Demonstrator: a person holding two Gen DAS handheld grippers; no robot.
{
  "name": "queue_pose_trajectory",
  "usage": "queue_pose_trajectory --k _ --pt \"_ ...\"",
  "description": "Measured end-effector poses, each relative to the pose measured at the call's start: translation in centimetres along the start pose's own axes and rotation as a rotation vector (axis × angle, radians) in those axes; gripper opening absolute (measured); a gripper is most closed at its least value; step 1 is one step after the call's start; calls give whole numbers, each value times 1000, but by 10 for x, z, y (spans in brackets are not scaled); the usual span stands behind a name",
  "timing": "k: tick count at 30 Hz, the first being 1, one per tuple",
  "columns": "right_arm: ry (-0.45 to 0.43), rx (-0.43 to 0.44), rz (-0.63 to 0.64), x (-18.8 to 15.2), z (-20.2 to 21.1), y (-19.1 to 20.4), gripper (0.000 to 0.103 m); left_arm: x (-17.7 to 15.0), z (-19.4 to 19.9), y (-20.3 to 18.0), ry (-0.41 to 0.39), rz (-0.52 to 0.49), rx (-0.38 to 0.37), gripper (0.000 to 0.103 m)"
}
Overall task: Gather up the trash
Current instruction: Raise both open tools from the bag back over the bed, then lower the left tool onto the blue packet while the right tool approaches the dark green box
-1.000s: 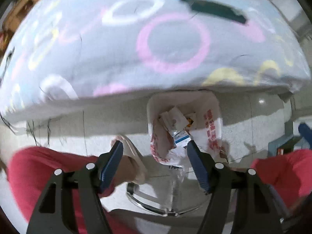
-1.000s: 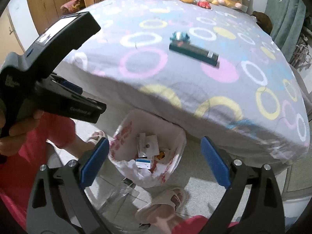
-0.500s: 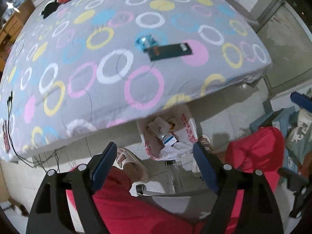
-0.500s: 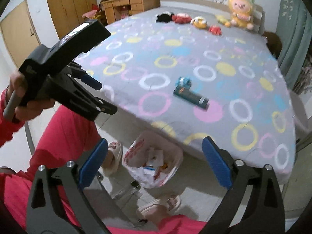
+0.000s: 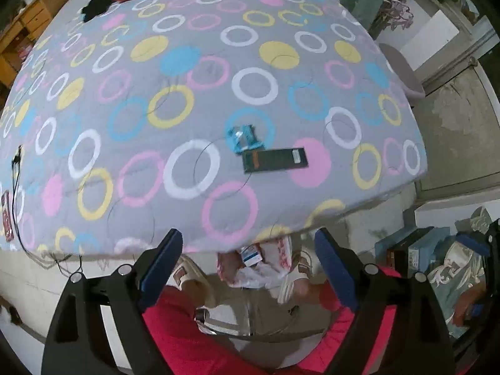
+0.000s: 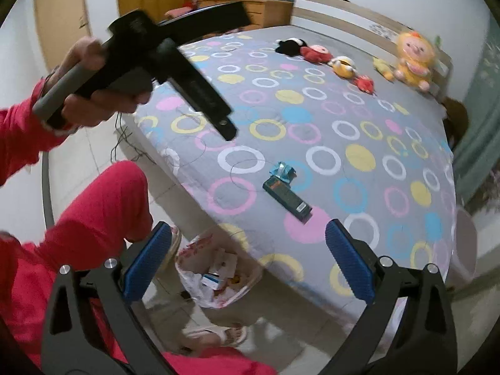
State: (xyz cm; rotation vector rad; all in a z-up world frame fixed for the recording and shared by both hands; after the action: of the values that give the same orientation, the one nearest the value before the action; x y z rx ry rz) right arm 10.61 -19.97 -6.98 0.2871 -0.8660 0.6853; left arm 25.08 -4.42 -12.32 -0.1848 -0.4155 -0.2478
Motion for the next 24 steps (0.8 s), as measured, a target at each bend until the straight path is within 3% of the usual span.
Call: queue_pose_trajectory --k 10,18,24 --pt "47 91 41 9 -83 -61 96 51 -88 9 39 17 72 84" --pt "128 148 41 -5 -147 -89 96 63 -155 16 131 31 51 85" --pt "179 176 56 -25 -184 -95 96 72 -191 16 143 50 58 84"
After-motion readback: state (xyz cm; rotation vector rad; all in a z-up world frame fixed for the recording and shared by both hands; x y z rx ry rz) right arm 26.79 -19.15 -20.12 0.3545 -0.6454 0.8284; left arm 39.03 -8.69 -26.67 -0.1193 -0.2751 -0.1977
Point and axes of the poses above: each gripper's, at about its wrist camera, not at the fingertips, and z roughly against the way its jaws point, y to its left, x to its top, the point moved 1 cm from there along -z, roughly the way its jaws point, and after that the axes turned 15 degrees about -y, right-handed, at the moved point
